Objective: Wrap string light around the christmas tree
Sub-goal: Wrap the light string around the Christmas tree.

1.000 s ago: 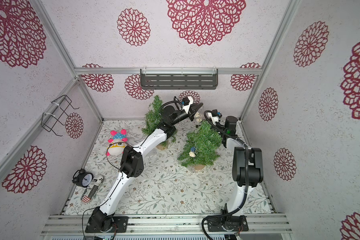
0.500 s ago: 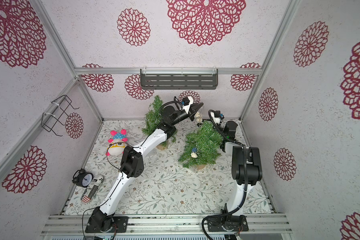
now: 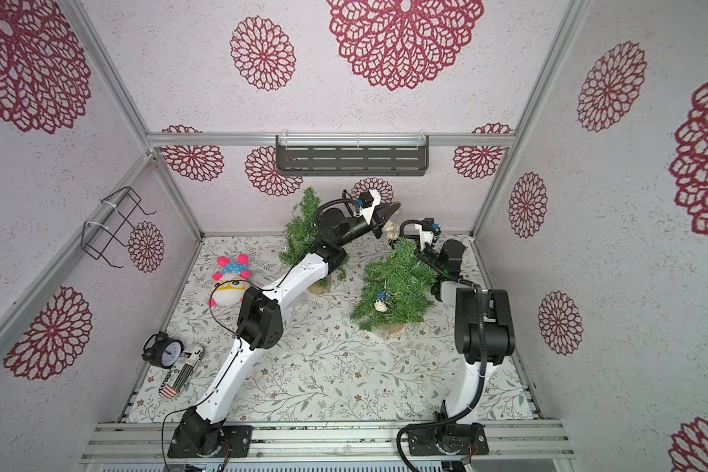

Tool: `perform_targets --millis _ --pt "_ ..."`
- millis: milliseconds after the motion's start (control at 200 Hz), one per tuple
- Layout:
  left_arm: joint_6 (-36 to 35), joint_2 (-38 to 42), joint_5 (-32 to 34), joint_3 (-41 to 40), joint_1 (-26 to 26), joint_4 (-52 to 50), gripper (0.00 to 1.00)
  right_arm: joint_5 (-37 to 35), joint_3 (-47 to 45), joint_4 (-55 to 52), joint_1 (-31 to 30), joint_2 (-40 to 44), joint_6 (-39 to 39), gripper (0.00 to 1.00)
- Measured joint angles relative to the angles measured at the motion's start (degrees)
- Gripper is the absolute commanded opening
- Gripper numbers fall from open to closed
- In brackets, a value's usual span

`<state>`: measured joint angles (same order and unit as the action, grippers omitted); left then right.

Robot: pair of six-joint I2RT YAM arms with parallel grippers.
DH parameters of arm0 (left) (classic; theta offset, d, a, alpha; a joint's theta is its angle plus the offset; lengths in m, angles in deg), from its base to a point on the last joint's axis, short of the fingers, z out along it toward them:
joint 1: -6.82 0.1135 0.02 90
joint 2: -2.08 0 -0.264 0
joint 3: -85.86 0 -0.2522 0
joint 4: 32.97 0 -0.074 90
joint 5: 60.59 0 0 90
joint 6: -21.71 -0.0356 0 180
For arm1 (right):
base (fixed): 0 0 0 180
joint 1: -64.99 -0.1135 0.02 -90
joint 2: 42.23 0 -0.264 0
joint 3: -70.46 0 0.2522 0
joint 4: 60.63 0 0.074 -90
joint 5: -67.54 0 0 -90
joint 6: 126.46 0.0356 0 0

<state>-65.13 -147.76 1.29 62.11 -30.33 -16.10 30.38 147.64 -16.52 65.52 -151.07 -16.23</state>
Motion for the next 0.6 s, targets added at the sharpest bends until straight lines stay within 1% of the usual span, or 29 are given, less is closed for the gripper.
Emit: perform_targets --millis 105,170,215,280,320,450,600 --pt "0.0 0.0 -0.5 -0.1 0.0 -0.1 0.0 -3.1 -0.1 -3.4 -0.1 1.8 -0.5 0.23" --pt "0.0 0.0 -0.8 -0.2 0.0 -0.1 0.01 -5.4 -0.5 -5.9 -0.1 3.5 -1.1 0.23" --pt "0.0 0.1 -1.0 -0.4 0.0 -0.2 0.01 -6.9 -1.0 -8.0 -0.2 4.8 -1.7 0.3" --pt "-0.1 0.2 -1.3 -0.7 0.0 -0.7 0.0 -9.5 -1.6 -11.4 -0.2 6.8 -2.9 0.46" --pt "-0.3 0.3 -1.6 -0.8 0.0 -1.1 0.0 -11.4 -1.7 -13.6 -0.2 7.9 -4.0 0.51" --pt "-0.9 0.5 -2.6 -0.9 0.0 -2.7 0.0 -16.3 -3.1 -19.3 0.0 12.1 -6.3 0.59" --pt "-1.5 1.6 -4.1 -1.4 0.3 -5.1 0.0 -19.2 -5.9 -24.7 0.7 18.2 -8.5 0.64"
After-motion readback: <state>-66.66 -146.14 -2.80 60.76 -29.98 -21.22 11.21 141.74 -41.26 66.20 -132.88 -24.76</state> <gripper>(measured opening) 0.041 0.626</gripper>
